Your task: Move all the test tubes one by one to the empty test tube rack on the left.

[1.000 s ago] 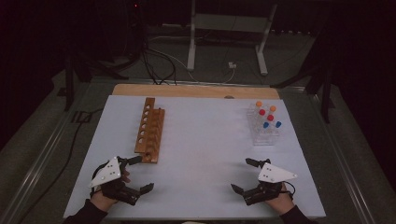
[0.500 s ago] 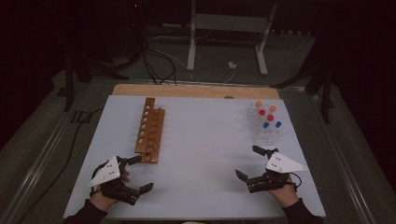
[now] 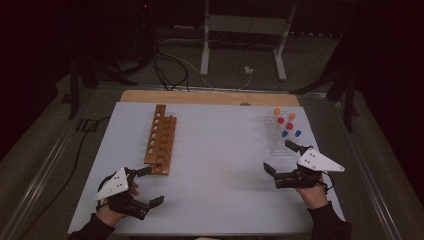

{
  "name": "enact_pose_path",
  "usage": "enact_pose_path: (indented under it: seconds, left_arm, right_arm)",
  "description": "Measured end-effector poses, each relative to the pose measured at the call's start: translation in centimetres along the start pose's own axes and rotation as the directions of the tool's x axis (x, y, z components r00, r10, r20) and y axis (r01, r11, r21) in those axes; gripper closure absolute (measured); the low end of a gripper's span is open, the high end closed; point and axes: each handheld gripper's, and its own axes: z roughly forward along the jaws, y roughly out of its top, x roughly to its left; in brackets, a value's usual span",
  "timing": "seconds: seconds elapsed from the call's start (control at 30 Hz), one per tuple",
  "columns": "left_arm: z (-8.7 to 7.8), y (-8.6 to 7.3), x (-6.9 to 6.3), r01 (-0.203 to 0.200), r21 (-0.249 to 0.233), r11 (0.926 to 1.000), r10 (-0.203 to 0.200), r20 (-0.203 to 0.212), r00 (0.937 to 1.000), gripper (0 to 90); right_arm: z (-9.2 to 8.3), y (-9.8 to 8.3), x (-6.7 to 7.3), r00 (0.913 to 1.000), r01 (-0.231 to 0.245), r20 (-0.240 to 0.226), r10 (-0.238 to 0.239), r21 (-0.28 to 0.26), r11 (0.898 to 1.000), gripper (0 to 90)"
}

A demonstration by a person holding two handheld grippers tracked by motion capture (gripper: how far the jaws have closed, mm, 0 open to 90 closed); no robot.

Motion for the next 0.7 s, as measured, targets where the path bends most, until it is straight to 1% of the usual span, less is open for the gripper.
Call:
enact_pose_path:
  seconds: [0.1, 0.33, 0.43, 0.5, 0.57, 0.63, 0.7]
  left_arm:
    - [0.0, 0.0, 0.0, 0.000, 0.000, 1.0000, 0.000, 0.000, 1.0000, 0.6]
    - [0.0, 0.0, 0.0, -0.002, 0.001, 1.0000, 0.002, 0.001, 1.0000, 0.5]
    - [0.0, 0.0, 0.0, -0.001, 0.001, 1.0000, 0.001, 0.000, 1.0000, 0.5]
    - [0.1, 0.0, 0.0, -0.001, 0.002, 1.0000, 0.001, 0.000, 1.0000, 0.5]
    - [0.1, 0.0, 0.0, -0.001, 0.003, 1.0000, 0.001, -0.001, 1.0000, 0.5]
    - [0.1, 0.0, 0.0, -0.001, 0.002, 1.0000, 0.001, -0.001, 1.0000, 0.5]
    - [0.1, 0.0, 0.0, 0.000, 0.002, 1.0000, 0.000, -0.001, 1.0000, 0.5]
  right_arm:
    - [0.0, 0.4, -0.9, 0.9996, -0.001, 0.029, 0.001, 0.000, 1.000, 0.0]
    - [0.0, 0.5, -3.2, 0.9951, -0.038, 0.091, 0.037, 0.000, 0.999, 0.0]
    - [-0.1, 0.4, -4.2, 0.9913, -0.061, 0.117, 0.061, 0.002, 0.998, 0.0]
    - [0.0, 0.2, -4.8, 0.9875, -0.075, 0.140, 0.073, 0.009, 0.997, 0.0]
    - [0.1, 0.0, -5.5, 0.9830, -0.099, 0.157, 0.095, 0.019, 0.995, 0.0]
    - [0.2, -0.3, -6.0, 0.9805, -0.114, 0.164, 0.108, 0.023, 0.993, 0.0]
    - [0.3, -0.6, -6.5, 0.9745, -0.127, 0.190, 0.120, 0.026, 0.992, 0.0]
